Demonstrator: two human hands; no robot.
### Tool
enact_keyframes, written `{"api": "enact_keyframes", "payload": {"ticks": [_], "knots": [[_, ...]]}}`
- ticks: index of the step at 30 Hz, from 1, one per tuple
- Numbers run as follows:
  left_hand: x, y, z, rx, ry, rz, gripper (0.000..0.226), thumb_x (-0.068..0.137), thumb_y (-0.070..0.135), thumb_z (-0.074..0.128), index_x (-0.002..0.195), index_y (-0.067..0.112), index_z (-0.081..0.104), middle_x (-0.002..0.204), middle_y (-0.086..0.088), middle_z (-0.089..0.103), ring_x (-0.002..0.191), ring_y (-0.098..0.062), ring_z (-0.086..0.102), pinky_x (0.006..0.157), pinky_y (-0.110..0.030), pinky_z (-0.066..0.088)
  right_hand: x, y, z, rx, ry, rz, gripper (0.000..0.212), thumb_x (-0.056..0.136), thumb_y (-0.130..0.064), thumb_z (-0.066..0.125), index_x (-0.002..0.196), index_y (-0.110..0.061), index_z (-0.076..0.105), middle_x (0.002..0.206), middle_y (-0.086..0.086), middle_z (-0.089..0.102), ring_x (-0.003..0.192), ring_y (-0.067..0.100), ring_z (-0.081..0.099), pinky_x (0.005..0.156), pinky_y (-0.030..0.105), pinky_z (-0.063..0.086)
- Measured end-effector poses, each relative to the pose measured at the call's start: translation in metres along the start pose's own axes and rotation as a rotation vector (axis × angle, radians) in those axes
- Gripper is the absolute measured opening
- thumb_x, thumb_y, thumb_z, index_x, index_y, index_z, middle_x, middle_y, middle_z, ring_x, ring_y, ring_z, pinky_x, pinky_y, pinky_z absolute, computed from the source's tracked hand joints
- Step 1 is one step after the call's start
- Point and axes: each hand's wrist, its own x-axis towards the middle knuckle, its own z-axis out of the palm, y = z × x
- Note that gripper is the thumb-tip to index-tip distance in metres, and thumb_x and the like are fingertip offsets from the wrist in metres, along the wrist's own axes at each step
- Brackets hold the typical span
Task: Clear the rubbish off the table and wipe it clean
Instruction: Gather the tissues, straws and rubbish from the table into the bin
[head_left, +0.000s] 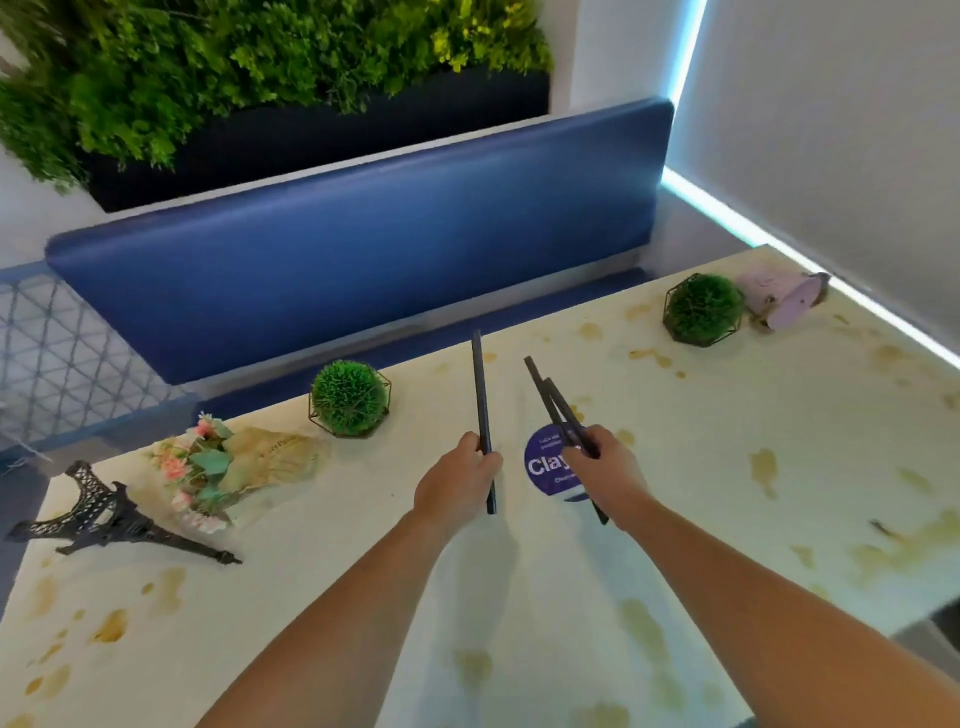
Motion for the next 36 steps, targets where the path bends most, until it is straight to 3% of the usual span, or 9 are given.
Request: {"api": "enact_keyframes", "payload": {"ticks": [7, 12, 17, 20, 23, 26, 29, 33, 36], "knots": [[0.005, 0.102, 0.065, -0.13, -0.142, 0.116, 0.019, 0.099, 0.039, 0.036, 0.093, 0.025, 0.048, 0.077, 0.004, 0.058, 0.073, -0.017, 0.059, 0.064, -0.033, 0.048, -0.011, 0.037, -0.104, 0.197, 0.148, 0.099, 0.011, 0.091, -0.021, 0.056, 0.093, -0.011, 0.06, 0.077, 0.004, 0.062, 0.07, 0.018, 0.057, 0.063, 0.028, 0.043], [-0.002, 0.178, 0.126, -0.066, -0.247, 0.224, 0.036, 0.1, 0.052, 0.036, 0.091, 0.02, 0.048, 0.068, 0.003, 0.046, 0.062, -0.019, 0.048, 0.059, -0.034, 0.031, -0.027, 0.075, -0.187, 0.226, 0.259, 0.155, 0.012, 0.087, -0.019, 0.058, 0.093, -0.009, 0.06, 0.078, 0.003, 0.063, 0.067, 0.016, 0.055, 0.058, 0.026, 0.039], [-0.015, 0.258, 0.188, -0.013, -0.312, 0.346, 0.04, 0.098, 0.057, 0.037, 0.089, 0.019, 0.047, 0.072, 0.003, 0.049, 0.069, -0.02, 0.051, 0.062, -0.034, 0.032, -0.043, 0.123, -0.272, 0.28, 0.367, 0.211, 0.013, 0.083, -0.017, 0.064, 0.094, -0.014, 0.058, 0.08, 0.006, 0.062, 0.073, 0.022, 0.058, 0.07, 0.032, 0.049], [-0.027, 0.3, 0.226, -0.002, -0.373, 0.393, 0.039, 0.098, 0.057, 0.039, 0.086, 0.02, 0.045, 0.074, 0.0, 0.053, 0.071, -0.021, 0.053, 0.063, -0.034, 0.033, -0.059, 0.151, -0.32, 0.291, 0.429, 0.24, 0.014, 0.086, -0.015, 0.063, 0.099, -0.016, 0.059, 0.082, 0.003, 0.062, 0.072, 0.015, 0.057, 0.062, 0.024, 0.045], [-0.037, 0.337, 0.262, 0.004, -0.42, 0.428, 0.042, 0.097, 0.057, 0.041, 0.094, 0.017, 0.05, 0.089, -0.007, 0.064, 0.077, -0.024, 0.059, 0.065, -0.034, 0.036, -0.077, 0.178, -0.361, 0.283, 0.5, 0.285, 0.015, 0.086, -0.019, 0.062, 0.1, -0.017, 0.065, 0.083, 0.0, 0.066, 0.073, 0.014, 0.06, 0.065, 0.026, 0.046], [-0.047, 0.367, 0.294, 0.053, -0.467, 0.463, 0.043, 0.096, 0.058, 0.04, 0.098, 0.016, 0.051, 0.088, -0.007, 0.062, 0.067, -0.022, 0.052, 0.062, -0.033, 0.036, -0.092, 0.204, -0.395, 0.296, 0.546, 0.327, 0.009, 0.086, -0.022, 0.062, 0.091, -0.017, 0.067, 0.077, 0.0, 0.066, 0.064, 0.013, 0.058, 0.062, 0.025, 0.046], [-0.056, 0.393, 0.325, 0.112, -0.518, 0.503, 0.04, 0.096, 0.057, 0.041, 0.102, 0.019, 0.054, 0.097, -0.001, 0.062, 0.083, -0.021, 0.057, 0.072, -0.035, 0.044, -0.104, 0.228, -0.423, 0.314, 0.6, 0.375, 0.008, 0.087, -0.02, 0.062, 0.09, -0.019, 0.069, 0.076, 0.002, 0.067, 0.067, 0.017, 0.06, 0.059, 0.025, 0.048], [-0.059, 0.419, 0.353, 0.196, -0.549, 0.535, 0.038, 0.096, 0.057, 0.041, 0.102, 0.022, 0.054, 0.102, 0.001, 0.061, 0.091, -0.021, 0.058, 0.077, -0.034, 0.045, -0.109, 0.259, -0.447, 0.357, 0.663, 0.439, 0.013, 0.087, -0.019, 0.064, 0.097, -0.025, 0.071, 0.085, -0.001, 0.069, 0.082, 0.019, 0.066, 0.077, 0.035, 0.056], [-0.056, 0.435, 0.371, 0.254, -0.552, 0.564, 0.038, 0.095, 0.056, 0.044, 0.111, 0.024, 0.055, 0.11, 0.0, 0.063, 0.095, -0.021, 0.059, 0.08, -0.034, 0.047, -0.111, 0.281, -0.463, 0.341, 0.69, 0.472, 0.023, 0.089, -0.021, 0.064, 0.112, -0.02, 0.069, 0.09, -0.001, 0.069, 0.079, 0.014, 0.065, 0.062, 0.024, 0.05]]}}
